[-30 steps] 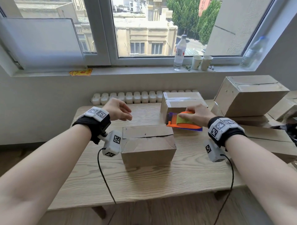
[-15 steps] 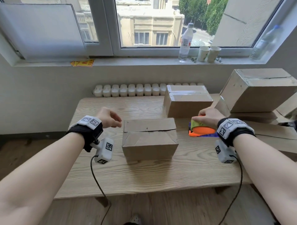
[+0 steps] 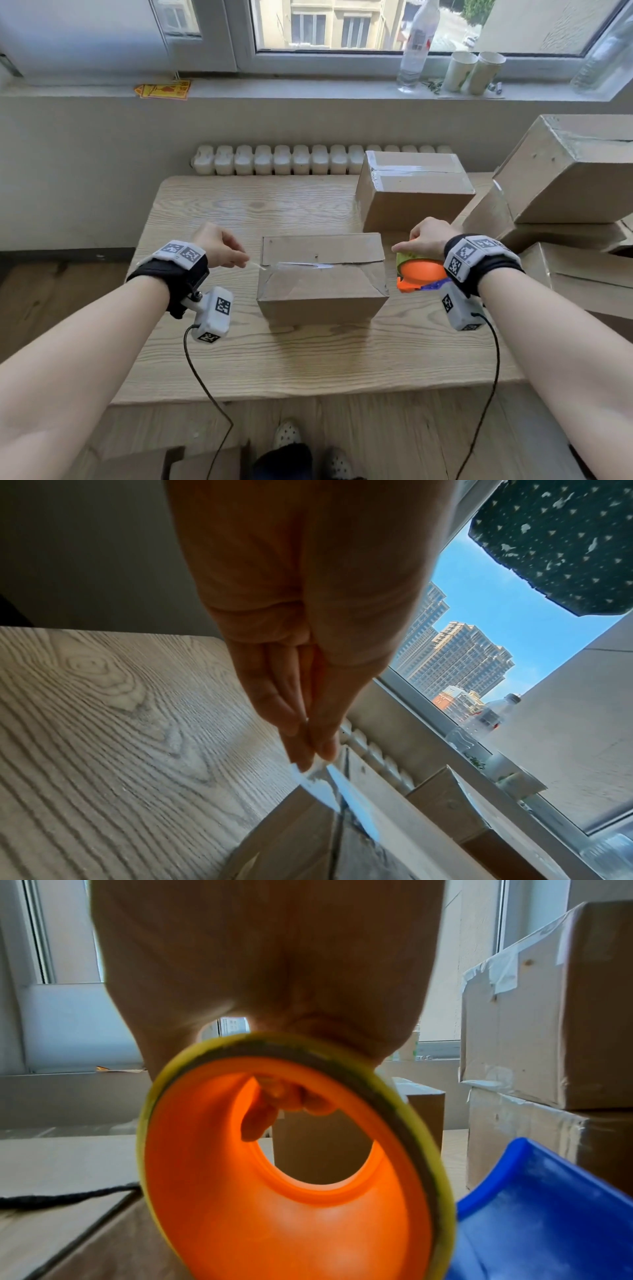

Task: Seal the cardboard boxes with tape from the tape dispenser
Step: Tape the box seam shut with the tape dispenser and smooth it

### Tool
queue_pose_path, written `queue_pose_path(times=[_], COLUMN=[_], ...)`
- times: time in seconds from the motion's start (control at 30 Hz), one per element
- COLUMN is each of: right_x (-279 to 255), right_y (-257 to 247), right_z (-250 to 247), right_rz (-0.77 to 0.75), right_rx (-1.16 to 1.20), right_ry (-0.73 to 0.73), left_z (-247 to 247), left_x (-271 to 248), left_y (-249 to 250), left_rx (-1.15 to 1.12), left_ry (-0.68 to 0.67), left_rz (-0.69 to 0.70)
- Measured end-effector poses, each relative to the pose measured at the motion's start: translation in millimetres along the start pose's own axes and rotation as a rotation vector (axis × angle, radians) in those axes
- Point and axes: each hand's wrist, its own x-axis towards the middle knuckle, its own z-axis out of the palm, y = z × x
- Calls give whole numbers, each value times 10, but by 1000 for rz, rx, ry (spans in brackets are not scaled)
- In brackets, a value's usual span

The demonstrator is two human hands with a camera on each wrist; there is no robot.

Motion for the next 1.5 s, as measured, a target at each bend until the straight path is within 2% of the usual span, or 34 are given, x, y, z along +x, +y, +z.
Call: queue_pose_path(times=[0.43, 0.8, 1.17, 1.23, 1.3, 1.37, 1.5], right_x=[134, 146, 93, 78, 65, 56, 48], right_y=[-22, -31, -5, -11, -28, -55, -80], right_z=[199, 351, 449, 474, 494, 496, 511], right_rz=[56, 82, 112, 124, 133, 132, 122], right_rx=[9, 43, 109, 118, 128, 124, 114], right_ry=[-24, 30, 68, 87, 101, 112, 115], left_z=[172, 319, 404, 397, 399, 418, 521], left_x=[175, 169, 215, 216, 190, 131, -107], left_y=[-116, 1, -65, -66, -71, -68, -72], left_rx=[140, 44, 110, 169, 284, 362, 481], left_ry=[-88, -75, -13, -44, -101, -99, -54], left_rz=[-32, -118, -137, -136, -93, 14, 345])
